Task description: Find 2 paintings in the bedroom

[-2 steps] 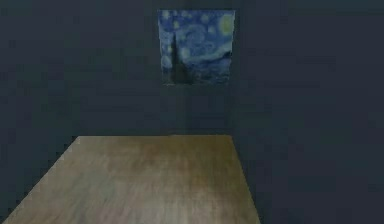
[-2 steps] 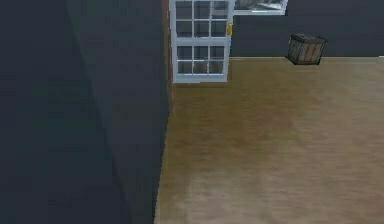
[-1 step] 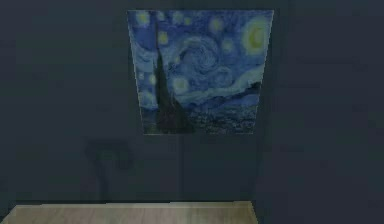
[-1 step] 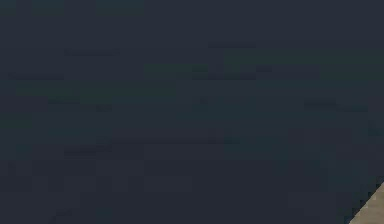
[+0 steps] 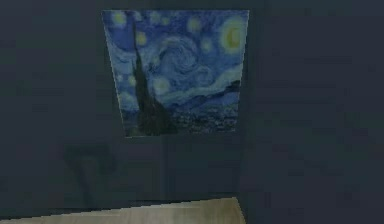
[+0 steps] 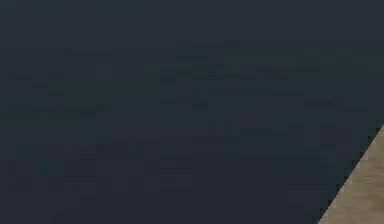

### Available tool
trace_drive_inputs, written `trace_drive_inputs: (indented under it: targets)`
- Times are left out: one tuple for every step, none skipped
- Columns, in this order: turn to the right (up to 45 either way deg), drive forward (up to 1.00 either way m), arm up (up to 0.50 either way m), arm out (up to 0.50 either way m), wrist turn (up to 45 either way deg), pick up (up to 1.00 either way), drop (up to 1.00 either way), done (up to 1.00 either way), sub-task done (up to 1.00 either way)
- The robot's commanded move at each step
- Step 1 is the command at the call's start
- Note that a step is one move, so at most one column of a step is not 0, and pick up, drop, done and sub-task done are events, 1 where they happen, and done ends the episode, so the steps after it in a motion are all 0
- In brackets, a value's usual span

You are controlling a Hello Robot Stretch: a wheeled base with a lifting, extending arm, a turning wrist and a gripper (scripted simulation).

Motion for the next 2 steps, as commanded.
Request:
trace_drive_inputs:
  targets:
    - [0.0,0.4,0.0,0.0,0.0,0.0,0.0,0.0,0.0]
    - [0.0,0.0,0.0,0.0,0.0,0.0,0.0,1.0,0.0]
